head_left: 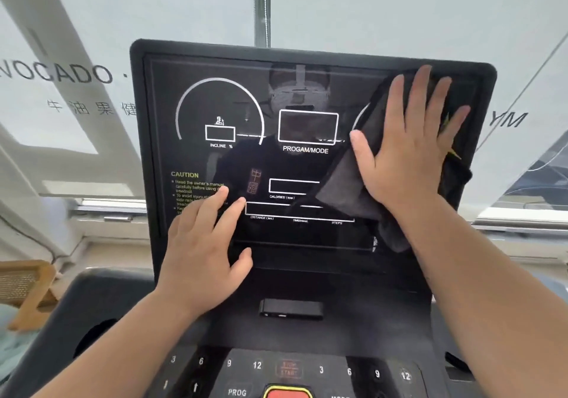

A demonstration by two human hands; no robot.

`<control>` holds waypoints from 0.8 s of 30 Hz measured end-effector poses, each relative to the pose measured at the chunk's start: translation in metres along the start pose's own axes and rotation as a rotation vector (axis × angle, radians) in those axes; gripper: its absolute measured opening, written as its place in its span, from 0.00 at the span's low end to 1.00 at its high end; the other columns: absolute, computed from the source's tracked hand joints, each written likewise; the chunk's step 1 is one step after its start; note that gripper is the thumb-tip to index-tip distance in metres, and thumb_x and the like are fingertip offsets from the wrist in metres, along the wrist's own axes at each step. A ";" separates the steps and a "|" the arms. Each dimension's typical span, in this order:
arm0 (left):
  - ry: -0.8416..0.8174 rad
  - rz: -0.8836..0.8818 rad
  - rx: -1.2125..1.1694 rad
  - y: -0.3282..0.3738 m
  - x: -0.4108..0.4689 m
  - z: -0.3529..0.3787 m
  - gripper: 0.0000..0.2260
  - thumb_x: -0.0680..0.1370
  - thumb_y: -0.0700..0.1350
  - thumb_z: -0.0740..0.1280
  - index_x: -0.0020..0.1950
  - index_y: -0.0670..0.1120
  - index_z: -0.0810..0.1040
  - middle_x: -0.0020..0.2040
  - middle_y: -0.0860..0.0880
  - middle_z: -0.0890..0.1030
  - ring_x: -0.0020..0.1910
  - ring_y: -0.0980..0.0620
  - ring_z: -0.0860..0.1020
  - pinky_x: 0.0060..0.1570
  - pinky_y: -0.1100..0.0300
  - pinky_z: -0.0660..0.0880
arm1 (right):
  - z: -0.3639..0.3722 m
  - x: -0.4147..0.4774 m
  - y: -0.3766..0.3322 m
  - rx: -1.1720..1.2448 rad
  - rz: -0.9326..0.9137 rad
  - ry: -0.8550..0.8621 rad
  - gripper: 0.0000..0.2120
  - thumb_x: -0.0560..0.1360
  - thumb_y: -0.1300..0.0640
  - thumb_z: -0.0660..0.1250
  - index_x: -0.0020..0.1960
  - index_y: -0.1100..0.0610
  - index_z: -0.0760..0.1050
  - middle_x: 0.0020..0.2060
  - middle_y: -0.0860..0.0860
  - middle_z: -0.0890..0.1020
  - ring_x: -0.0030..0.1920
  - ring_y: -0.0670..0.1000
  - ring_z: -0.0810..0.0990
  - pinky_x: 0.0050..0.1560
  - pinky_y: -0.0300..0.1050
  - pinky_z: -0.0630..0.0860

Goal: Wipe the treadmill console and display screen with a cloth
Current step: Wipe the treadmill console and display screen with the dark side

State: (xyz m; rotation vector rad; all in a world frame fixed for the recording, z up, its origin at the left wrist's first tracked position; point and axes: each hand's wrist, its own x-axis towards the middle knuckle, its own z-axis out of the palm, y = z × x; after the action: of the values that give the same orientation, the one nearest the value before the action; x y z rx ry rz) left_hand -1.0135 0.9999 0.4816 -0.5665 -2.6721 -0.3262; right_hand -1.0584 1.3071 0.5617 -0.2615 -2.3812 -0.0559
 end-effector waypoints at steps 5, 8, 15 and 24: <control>0.012 0.004 -0.084 -0.004 0.001 -0.005 0.31 0.69 0.53 0.65 0.72 0.44 0.74 0.73 0.44 0.72 0.66 0.40 0.74 0.64 0.40 0.72 | -0.008 0.028 -0.071 0.079 -0.063 0.027 0.40 0.81 0.34 0.52 0.84 0.55 0.48 0.84 0.56 0.50 0.82 0.65 0.46 0.79 0.70 0.42; 0.054 0.004 -0.127 -0.007 0.002 -0.007 0.30 0.70 0.51 0.64 0.71 0.43 0.75 0.72 0.45 0.74 0.67 0.42 0.74 0.66 0.43 0.72 | 0.004 0.004 -0.102 0.045 -0.379 0.006 0.38 0.81 0.34 0.54 0.84 0.53 0.51 0.84 0.53 0.51 0.83 0.62 0.47 0.80 0.67 0.43; 0.065 0.018 -0.096 -0.008 0.005 -0.005 0.29 0.70 0.51 0.63 0.70 0.41 0.76 0.70 0.44 0.75 0.65 0.42 0.76 0.64 0.44 0.74 | 0.034 -0.077 -0.044 -0.076 -0.715 -0.060 0.39 0.79 0.31 0.57 0.84 0.49 0.54 0.83 0.49 0.54 0.83 0.57 0.50 0.81 0.65 0.48; -0.004 -0.058 -0.070 0.003 0.003 -0.008 0.34 0.70 0.56 0.62 0.74 0.43 0.71 0.72 0.46 0.72 0.68 0.45 0.72 0.67 0.46 0.72 | -0.004 0.018 -0.011 0.051 0.070 -0.005 0.41 0.80 0.33 0.53 0.84 0.54 0.46 0.84 0.56 0.46 0.82 0.63 0.42 0.78 0.72 0.39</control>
State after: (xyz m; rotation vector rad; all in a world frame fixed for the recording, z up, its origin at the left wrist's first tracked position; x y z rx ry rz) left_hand -1.0117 1.0010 0.4907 -0.5112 -2.6942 -0.4363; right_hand -1.0707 1.2993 0.5772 -0.3206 -2.3727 0.0385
